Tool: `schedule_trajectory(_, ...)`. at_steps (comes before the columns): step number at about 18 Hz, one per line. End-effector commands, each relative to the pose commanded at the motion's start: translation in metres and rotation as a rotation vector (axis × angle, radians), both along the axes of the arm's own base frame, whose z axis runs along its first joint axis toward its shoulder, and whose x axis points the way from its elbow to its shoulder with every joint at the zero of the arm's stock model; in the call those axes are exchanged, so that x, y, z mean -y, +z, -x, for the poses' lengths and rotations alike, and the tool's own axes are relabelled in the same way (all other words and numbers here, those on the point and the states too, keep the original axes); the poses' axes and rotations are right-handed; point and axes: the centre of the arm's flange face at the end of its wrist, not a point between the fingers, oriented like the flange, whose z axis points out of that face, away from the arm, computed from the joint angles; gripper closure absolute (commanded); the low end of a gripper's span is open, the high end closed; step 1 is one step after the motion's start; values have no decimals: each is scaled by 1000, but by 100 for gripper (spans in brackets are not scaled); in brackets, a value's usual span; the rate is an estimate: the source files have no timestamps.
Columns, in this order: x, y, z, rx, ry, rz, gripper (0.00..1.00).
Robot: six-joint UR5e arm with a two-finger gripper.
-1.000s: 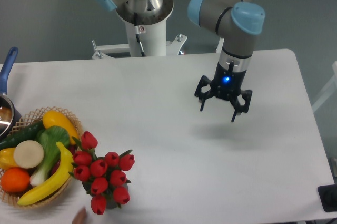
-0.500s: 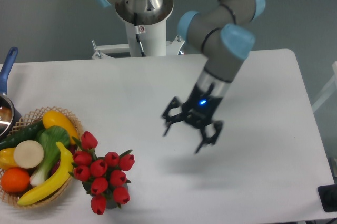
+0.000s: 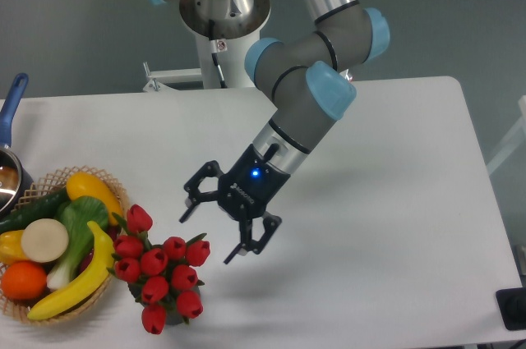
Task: Pick up the flowers from the vase
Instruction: 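Move the open gripper toward the red tulip stems above the grey vase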
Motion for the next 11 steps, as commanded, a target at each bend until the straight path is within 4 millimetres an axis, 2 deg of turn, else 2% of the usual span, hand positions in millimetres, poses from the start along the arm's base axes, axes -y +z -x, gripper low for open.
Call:
schedule_trajectory(4, -23, -9, -2, -1, -30, 1, 0)
schedule_trajectory(7, -28, -9, -9, -2, -42, -1, 0)
schedule_trajectory(8, -29, -12, -8, -2, -42, 2, 3)
schedule_trajectory(9, -33, -17, -14, 2, -52, 6, 11)
schedule_trajectory(11, -35, -23, -16, 7, -55, 17, 60)
